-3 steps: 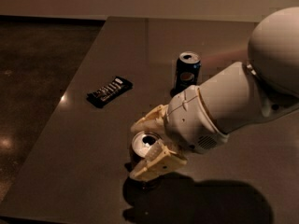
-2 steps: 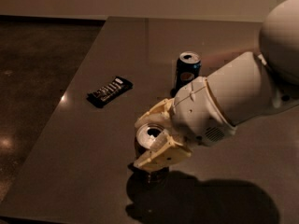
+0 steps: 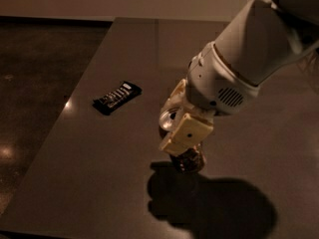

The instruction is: Knock orange can over

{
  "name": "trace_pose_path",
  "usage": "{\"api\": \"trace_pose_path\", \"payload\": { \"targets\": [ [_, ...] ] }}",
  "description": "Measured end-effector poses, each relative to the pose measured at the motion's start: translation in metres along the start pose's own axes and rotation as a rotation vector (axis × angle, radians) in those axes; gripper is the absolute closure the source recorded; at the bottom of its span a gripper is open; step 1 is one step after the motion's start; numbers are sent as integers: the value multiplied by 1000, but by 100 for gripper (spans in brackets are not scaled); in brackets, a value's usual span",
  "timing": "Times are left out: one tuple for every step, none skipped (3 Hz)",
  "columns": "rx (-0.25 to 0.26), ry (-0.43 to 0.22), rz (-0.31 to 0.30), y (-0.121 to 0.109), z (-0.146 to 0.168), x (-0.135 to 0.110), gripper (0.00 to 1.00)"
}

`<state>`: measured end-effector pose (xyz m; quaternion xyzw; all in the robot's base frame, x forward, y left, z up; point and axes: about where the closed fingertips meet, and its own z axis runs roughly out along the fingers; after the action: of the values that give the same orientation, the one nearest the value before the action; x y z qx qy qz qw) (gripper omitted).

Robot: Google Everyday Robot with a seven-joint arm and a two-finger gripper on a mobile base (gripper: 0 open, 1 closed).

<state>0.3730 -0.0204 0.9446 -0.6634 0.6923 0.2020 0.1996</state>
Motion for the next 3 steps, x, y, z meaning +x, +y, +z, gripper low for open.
{"api": "trace_pose_path", "payload": {
  "targets": [
    [15,181,31,-9,1,14,100],
    [62,357,44,-24,3,39,100],
    [89,492,52,-36,10,60,82]
  ]
}}
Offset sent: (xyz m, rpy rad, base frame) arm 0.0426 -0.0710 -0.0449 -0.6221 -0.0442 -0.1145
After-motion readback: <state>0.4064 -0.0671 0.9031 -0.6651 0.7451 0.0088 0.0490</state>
